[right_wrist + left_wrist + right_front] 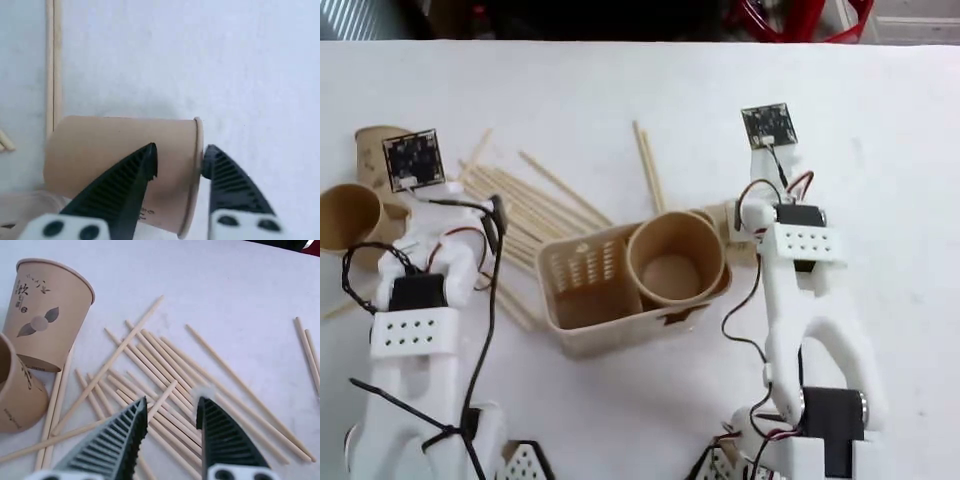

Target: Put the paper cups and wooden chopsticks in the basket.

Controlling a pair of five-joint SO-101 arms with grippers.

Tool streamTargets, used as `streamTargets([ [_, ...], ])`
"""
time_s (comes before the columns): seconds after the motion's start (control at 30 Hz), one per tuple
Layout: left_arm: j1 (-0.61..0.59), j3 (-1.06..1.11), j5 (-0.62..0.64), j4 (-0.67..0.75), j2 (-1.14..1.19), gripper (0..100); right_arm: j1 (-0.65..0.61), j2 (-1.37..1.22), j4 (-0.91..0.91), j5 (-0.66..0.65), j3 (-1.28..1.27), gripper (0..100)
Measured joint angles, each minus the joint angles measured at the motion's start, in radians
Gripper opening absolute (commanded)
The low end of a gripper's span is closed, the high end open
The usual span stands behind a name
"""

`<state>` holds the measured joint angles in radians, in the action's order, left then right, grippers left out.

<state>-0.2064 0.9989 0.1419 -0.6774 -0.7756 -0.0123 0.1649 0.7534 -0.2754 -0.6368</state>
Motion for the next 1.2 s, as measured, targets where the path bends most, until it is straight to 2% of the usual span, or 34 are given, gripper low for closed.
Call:
streamTargets([
  [0.43,0.000,0.000,0.000,0.000,0.000,18,0.003,0.005,0.057,0.002,-0.034,1.8],
  [0.53,0.000,0.000,0.000,0.000,0.000,18,0.037,0.015,0.075,-0.005,-0.017,1.7],
  [0.63,0.000,0.000,0.000,0.000,0.000,18,0.109,0.051,0.110,-0.066,0.031,1.7],
  [0.77,0.000,0.000,0.000,0.000,0.000,18,0.204,0.149,0.255,-0.172,0.112,1.7],
  [1.03,0.000,0.000,0.000,0.000,0.000,18,0.227,0.384,0.483,-0.284,0.293,2.2],
  [1.1,0.000,0.000,0.000,0.000,0.000,18,0.229,0.414,0.542,-0.296,0.302,6.2],
  [1.2,0.000,0.000,0.000,0.000,0.000,18,0.176,0.420,0.608,-0.302,0.273,17.5],
])
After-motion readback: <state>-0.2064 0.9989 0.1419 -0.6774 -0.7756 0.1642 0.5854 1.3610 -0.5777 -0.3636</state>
